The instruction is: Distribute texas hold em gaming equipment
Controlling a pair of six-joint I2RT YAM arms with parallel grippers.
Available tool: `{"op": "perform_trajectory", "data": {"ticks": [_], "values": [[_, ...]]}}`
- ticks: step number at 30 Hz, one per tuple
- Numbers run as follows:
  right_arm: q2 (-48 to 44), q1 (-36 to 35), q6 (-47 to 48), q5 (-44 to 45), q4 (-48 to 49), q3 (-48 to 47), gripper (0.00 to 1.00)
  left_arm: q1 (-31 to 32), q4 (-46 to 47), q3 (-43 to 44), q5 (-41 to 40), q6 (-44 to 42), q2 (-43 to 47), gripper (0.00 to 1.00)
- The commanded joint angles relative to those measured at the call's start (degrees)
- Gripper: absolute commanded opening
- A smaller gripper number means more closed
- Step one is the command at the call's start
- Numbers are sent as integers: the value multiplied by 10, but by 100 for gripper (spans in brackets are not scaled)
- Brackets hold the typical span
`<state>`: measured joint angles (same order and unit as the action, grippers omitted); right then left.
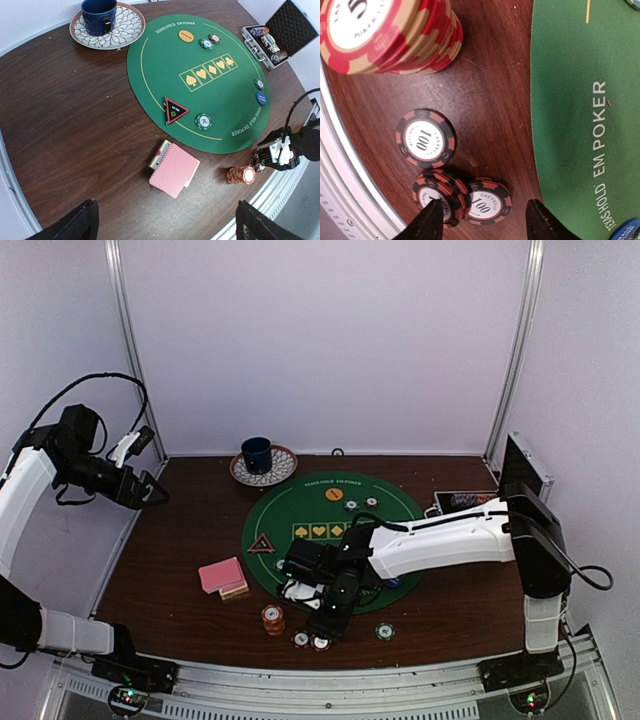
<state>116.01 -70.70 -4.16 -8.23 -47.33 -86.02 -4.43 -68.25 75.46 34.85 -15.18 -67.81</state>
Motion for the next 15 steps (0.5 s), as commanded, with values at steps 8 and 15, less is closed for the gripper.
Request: {"op": "perform_trajectory", "data": {"ticks": [8,15], "values": [[-24,-22,18,54,2,8,68,-3,-7,13,-1,-14,12,98],[-17,-37,19,50,16,21,70,-3,-11,13,-1,-16,13,98]]}}
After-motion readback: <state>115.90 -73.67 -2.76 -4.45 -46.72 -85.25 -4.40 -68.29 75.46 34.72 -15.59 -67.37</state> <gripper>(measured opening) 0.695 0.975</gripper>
